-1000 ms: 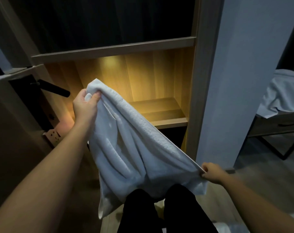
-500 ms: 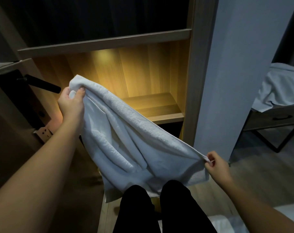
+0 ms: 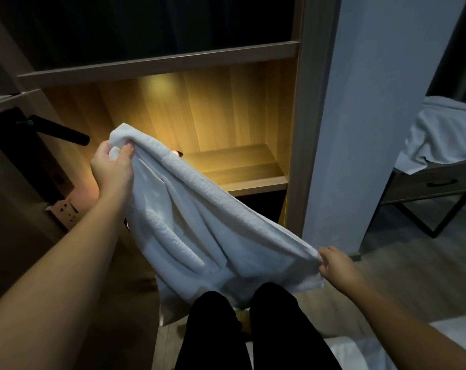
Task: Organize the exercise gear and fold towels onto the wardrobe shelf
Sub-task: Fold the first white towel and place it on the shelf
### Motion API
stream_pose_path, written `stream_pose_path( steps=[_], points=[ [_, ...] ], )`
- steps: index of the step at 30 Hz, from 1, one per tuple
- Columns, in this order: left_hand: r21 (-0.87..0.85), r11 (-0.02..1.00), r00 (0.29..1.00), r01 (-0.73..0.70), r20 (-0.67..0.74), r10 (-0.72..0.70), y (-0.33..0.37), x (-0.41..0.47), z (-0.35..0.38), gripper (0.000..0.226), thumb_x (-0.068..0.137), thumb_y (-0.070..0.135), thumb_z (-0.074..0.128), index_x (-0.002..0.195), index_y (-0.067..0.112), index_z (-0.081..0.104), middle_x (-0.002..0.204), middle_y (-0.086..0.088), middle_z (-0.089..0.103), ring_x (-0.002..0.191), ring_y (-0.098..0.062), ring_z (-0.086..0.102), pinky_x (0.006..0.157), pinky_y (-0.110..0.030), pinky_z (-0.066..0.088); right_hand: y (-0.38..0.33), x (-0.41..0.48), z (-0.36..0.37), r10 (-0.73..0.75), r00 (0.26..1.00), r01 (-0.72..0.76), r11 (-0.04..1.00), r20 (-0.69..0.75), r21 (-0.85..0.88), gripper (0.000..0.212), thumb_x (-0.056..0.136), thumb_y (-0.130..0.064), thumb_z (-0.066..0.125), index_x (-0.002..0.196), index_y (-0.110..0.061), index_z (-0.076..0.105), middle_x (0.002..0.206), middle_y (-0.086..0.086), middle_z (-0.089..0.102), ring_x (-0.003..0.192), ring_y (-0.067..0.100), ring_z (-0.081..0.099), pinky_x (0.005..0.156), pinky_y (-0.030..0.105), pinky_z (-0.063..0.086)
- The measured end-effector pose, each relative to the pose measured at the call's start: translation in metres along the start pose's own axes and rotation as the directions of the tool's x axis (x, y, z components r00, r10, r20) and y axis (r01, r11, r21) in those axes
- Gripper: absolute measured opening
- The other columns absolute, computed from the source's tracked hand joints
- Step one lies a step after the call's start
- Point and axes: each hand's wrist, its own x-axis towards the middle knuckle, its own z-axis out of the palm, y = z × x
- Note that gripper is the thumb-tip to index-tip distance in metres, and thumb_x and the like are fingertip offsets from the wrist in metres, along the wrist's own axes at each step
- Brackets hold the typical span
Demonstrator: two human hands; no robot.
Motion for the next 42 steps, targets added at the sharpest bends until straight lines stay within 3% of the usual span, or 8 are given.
stream_pose_path(
  steps=[10, 19, 24, 32, 34, 36, 38, 42],
  points=[
    [0.035, 0.997, 0.997, 0.062, -0.037, -0.060, -0.010, -0.006, 0.003, 0.006, 0.091, 0.044, 0.057, 0.088, 0.039, 0.054, 0.088, 0.016, 0.057, 0.087, -0.004, 0.058, 0.073, -0.024, 0.048, 0.020, -0.019, 0.021, 0.017, 0.991, -0.043, 0.979, 0.131, 0.200, 0.032, 0.074, -0.017, 0.059, 0.049, -0.022, 0.040, 0.048, -0.007, 0.038, 0.050, 0.009, 0.038, 0.054, 0.031, 0.026],
    [0.059, 0.997, 0.997, -0.047, 0.064, 0.043, -0.001, -0.018, 0.019, 0.008, 0.092, 0.037, 0.058, 0.089, 0.029, 0.057, 0.085, 0.012, 0.057, 0.081, -0.006, 0.055, 0.076, -0.031, 0.048, 0.027, -0.042, 0.032, 0.059, 0.965, 0.126, 0.751, 0.256, -0.648, 0.036, 0.096, -0.036, 0.036, 0.125, -0.027, 0.055, 0.127, -0.001, 0.059, 0.114, 0.021, 0.053, 0.094, 0.040, 0.029],
    [0.013, 0.998, 0.993, -0.062, 0.099, 0.060, 0.003, -0.021, 0.023, 0.013, 0.092, 0.034, 0.059, 0.097, 0.022, 0.059, 0.083, 0.013, 0.057, 0.077, 0.000, 0.053, 0.075, -0.030, 0.047, 0.023, -0.049, 0.042, 0.225, 0.965, -0.124, 0.841, 0.133, -0.526, 0.033, 0.097, -0.013, 0.040, 0.126, -0.006, 0.055, 0.121, 0.014, 0.055, 0.085, 0.009, 0.049, 0.077, 0.024, 0.038],
    [-0.007, 0.999, 0.993, -0.038, 0.111, 0.039, 0.009, -0.025, 0.027, 0.016, 0.093, 0.037, 0.059, 0.100, 0.023, 0.059, 0.086, 0.013, 0.058, 0.081, -0.001, 0.056, 0.072, -0.024, 0.048, 0.021, -0.058, 0.046, 0.368, 0.930, -0.301, 0.787, 0.017, -0.539, 0.057, 0.091, -0.014, 0.044, 0.145, 0.000, 0.032, 0.154, 0.026, 0.008, 0.090, 0.036, 0.058, 0.072, 0.046, 0.041],
    [-0.006, 0.999, 0.993, -0.034, 0.116, 0.034, 0.009, -0.026, 0.028, 0.017, 0.093, 0.037, 0.058, 0.101, 0.022, 0.059, 0.086, 0.013, 0.059, 0.081, 0.000, 0.057, 0.070, -0.022, 0.047, 0.015, -0.057, 0.046, 0.341, 0.939, -0.340, 0.887, -0.051, -0.314, 0.052, 0.092, -0.012, 0.044, 0.141, 0.001, 0.038, 0.147, 0.026, 0.032, 0.083, 0.031, 0.062, 0.069, 0.039, 0.044],
    [-0.002, 0.999, 0.993, -0.035, 0.115, 0.035, 0.010, -0.027, 0.027, 0.016, 0.094, 0.036, 0.058, 0.102, 0.022, 0.058, 0.086, 0.013, 0.058, 0.081, 0.000, 0.057, 0.070, -0.022, 0.048, 0.011, -0.052, 0.037, 0.279, 0.960, -0.275, 0.952, 0.011, -0.136, 0.035, 0.081, 0.002, 0.055, 0.115, 0.011, 0.060, 0.094, 0.031, 0.065, 0.058, 0.035, 0.064, 0.059, 0.043, 0.053],
    [0.003, 0.999, 0.993, -0.039, 0.116, 0.039, 0.010, -0.026, 0.026, 0.015, 0.095, 0.035, 0.057, 0.102, 0.022, 0.057, 0.087, 0.013, 0.058, 0.082, 0.000, 0.057, 0.073, -0.022, 0.049, 0.017, -0.054, 0.046, 0.152, 0.988, -0.154, 0.935, -0.033, -0.319, 0.036, 0.056, 0.007, 0.078, 0.089, 0.015, 0.066, 0.052, 0.024, 0.056, 0.034, 0.031, 0.053, 0.041, 0.042, 0.052],
    [-0.007, 0.999, 0.992, -0.045, 0.122, 0.045, 0.009, -0.027, 0.027, 0.016, 0.095, 0.035, 0.058, 0.103, 0.021, 0.057, 0.088, 0.013, 0.058, 0.084, -0.001, 0.057, 0.075, -0.024, 0.049, 0.011, -0.059, 0.035, 0.144, 0.990, -0.126, 0.836, -0.008, -0.534, 0.060, 0.090, -0.011, 0.056, 0.136, 0.016, 0.029, 0.118, 0.027, 0.051, 0.076, 0.032, 0.064, 0.064, 0.036, 0.051]
  ],
)
